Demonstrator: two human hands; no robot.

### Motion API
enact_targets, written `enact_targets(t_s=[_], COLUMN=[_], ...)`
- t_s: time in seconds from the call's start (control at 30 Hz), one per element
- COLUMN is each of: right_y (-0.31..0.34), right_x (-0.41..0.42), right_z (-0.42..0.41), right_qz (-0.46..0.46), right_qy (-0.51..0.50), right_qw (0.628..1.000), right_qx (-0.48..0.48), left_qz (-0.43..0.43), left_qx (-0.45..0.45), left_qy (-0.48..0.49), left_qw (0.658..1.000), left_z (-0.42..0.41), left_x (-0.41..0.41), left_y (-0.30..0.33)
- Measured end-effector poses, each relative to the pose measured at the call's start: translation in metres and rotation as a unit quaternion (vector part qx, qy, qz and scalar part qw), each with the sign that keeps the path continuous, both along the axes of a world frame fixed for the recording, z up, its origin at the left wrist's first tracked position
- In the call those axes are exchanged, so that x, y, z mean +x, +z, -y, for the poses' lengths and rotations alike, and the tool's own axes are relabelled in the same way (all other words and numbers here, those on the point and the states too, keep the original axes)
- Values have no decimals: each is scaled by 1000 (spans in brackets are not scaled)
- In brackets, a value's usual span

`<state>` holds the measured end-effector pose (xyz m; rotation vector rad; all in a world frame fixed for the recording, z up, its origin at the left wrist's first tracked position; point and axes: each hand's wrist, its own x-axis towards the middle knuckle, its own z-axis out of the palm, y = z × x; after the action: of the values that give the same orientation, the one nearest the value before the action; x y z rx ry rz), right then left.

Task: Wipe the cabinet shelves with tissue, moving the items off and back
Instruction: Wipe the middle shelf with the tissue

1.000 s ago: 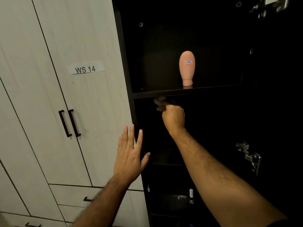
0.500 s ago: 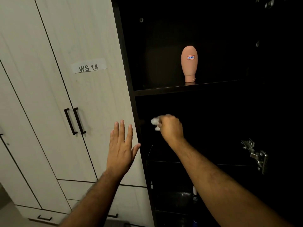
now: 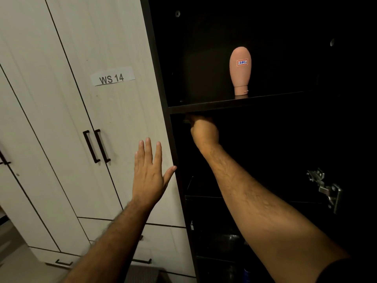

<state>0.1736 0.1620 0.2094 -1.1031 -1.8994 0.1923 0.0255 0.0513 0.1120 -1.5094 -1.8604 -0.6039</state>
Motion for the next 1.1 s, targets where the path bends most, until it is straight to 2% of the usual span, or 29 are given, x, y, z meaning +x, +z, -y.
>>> enact_targets(t_s=[0.1,0.3,0.37,0.5,0.67,0.77,0.87,0.93,1.0,1.1], right_y=[-2,-36,-62,-106,-107,-105,-100,-80,-50,-9], right_x=[-2,1,3,4,-4,-8,-11,-11,-13,-16], right_z=[0,1,2,10,16,12,8,12,14,11], right_qz=[65,115,123,245,242,168,-31,-168,-232,-314], right_qy=[13,20,21,26,-7,-23,17,64,96,140], right_qw=[997,988,989,969,968,975,986,974,958,914], right_qx=[31,106,86,-10,-68,-142,-166,-138,-140,-214], left_qz=[6,23,27,32,44,51,51,59,71,83], left_qx=[0,5,6,2,2,3,3,2,3,10], left_qy=[2,-4,-8,-14,-19,-22,-16,-17,-21,-17], left_qw=[1000,1000,1000,999,999,998,999,998,997,996], left_z=[-1,-1,-1,0,2,4,4,4,3,3], left_x=[0,2,1,1,2,1,-2,-4,-5,-7], left_y=[-3,-9,-10,-13,-14,-14,-11,-8,-6,-1])
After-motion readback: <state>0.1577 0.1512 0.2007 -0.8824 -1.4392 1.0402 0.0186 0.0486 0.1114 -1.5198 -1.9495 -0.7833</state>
